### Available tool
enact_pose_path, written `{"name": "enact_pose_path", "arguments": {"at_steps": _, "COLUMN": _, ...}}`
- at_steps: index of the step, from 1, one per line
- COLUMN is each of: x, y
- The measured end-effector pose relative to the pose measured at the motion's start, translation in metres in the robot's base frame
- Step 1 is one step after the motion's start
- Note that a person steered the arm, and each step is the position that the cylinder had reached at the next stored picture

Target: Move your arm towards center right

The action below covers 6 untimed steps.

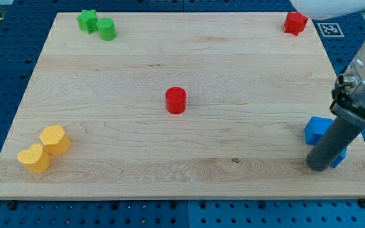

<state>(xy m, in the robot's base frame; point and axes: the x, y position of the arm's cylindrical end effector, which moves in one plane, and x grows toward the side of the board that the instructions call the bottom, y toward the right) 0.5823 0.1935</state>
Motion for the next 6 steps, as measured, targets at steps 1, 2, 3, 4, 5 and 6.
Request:
{"name": "enact_pose_path", "arguments": {"at_steps": 1, "x": -0.006, "y": -0.052}}
{"name": "enact_pose_path", "arguments": {"at_steps": 2, "x": -0.053, "y": -0.072}}
{"name": "enact_pose_path", "arguments": {"at_steps": 3, "x": -0.1, "y": -0.064}}
{"name": "enact_pose_path", "arguments": {"at_steps": 4, "x": -0.12, "y": -0.026}}
{"name": "enact_pose_path", "arguments": {"at_steps": 5, "x": -0.12, "y": 0.013}}
{"name": "enact_pose_path", "arguments": {"at_steps": 6, "x": -0.12, "y": 0.021}}
